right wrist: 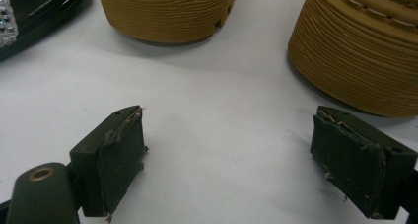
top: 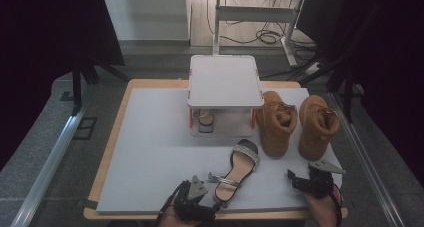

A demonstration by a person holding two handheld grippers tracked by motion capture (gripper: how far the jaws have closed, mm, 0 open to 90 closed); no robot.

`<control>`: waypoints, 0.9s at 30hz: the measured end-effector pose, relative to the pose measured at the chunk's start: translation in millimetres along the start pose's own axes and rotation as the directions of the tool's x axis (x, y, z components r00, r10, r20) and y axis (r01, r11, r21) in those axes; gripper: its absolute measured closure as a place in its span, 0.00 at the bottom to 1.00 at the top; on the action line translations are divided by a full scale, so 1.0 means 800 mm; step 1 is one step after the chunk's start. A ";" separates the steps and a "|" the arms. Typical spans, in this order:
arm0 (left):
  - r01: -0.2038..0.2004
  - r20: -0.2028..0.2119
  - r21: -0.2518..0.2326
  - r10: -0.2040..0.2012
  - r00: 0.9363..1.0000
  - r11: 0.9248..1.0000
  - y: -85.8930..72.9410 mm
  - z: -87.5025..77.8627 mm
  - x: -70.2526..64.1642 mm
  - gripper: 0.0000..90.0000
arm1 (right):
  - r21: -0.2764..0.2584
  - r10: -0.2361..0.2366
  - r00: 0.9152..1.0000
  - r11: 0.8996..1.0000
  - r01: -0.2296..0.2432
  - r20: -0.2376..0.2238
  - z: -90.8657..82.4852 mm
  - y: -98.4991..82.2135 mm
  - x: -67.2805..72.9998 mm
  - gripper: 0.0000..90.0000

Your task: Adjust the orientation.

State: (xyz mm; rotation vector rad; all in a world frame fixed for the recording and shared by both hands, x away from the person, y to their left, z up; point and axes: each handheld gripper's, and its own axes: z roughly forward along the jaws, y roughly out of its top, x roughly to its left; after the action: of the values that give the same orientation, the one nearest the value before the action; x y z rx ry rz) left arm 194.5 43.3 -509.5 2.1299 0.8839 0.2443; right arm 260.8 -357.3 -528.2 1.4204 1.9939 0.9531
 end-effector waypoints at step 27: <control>-0.005 0.011 0.024 0.005 1.000 1.000 0.022 0.044 -0.024 0.17 | 0.000 0.000 1.000 1.000 0.000 0.000 0.000 0.000 0.000 0.14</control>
State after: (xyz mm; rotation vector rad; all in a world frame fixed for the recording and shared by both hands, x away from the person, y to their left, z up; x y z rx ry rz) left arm 204.7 1.5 -517.7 2.1543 0.8790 0.2248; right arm 260.8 -357.4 -528.2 1.4204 1.9941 0.9535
